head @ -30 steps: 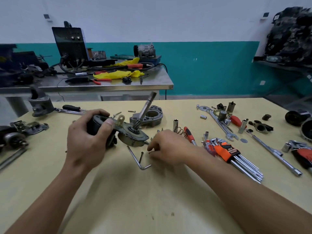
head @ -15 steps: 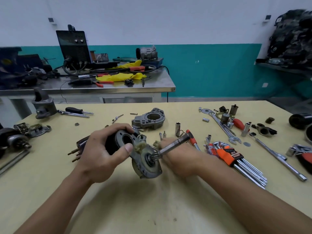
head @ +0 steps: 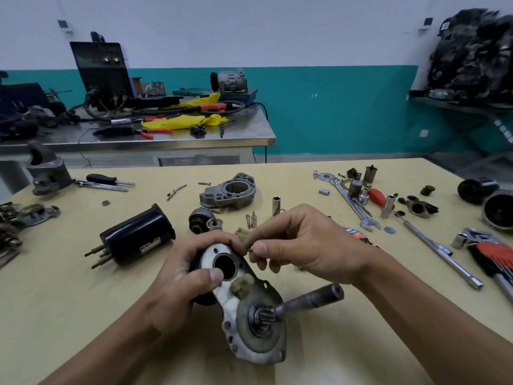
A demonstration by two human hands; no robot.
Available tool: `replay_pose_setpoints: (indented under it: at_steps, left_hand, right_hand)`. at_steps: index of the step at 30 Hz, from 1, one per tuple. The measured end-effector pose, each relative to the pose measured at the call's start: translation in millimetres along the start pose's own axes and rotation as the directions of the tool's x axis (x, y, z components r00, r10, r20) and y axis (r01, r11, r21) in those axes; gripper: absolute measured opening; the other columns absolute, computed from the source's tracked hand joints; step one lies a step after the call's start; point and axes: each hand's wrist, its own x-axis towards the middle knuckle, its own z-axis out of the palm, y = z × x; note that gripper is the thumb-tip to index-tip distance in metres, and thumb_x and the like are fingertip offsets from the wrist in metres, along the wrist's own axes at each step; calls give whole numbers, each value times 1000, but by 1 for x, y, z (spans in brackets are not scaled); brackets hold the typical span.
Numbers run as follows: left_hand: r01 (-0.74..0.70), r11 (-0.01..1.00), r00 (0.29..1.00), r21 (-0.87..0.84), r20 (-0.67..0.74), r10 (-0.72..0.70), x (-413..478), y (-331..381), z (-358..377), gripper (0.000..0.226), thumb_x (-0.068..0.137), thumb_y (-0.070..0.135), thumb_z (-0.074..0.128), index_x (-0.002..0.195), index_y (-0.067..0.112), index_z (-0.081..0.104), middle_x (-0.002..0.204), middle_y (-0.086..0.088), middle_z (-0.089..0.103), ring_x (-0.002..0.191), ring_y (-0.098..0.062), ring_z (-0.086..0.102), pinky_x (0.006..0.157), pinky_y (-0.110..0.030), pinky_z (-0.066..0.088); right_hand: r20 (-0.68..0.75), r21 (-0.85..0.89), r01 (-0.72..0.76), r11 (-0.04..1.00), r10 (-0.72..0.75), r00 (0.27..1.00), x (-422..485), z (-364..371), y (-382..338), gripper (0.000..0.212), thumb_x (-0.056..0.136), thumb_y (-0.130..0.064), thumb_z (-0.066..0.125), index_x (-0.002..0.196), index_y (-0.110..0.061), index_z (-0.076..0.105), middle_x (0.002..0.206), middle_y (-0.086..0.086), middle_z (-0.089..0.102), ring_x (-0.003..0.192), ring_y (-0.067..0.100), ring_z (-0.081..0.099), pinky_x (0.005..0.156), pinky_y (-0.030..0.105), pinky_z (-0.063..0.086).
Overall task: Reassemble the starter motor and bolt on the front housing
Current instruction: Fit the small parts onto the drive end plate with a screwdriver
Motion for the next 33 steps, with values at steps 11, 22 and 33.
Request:
replay_pose_setpoints:
  at_steps: [11,22,33]
  left_hand:
    - [-27,987,999,160,-14,30,-1,-4,0,41,65,39,60,96,13,59,76,-6,57,64,-20,50,55,-25,37]
    - [-37,967,995,252,-80,59,-1,0,-1,42,64,40,59,94,11,58,73,-7,57,62,-13,49,54,-23,37]
    - [-58,951,992,304,-94,90,-1,4,0,40,63,39,58,89,9,57,71,5,56,60,-5,48,55,-18,37]
  right_hand:
    - [60,-74,-28,997,33,998,0,13,9,12,89,-6,70,93,-16,76,70,-10,68,65,2,56,62,18,46]
    - [-21,164,-92,982,97,995,6,22,31,10,77,-25,79,87,-21,79,93,8,72,86,15,64,74,26,53]
    - [-19,407,-92,909,109,994,12,31,42,47,47,-48,95,80,-19,79,78,2,71,77,16,65,72,33,54]
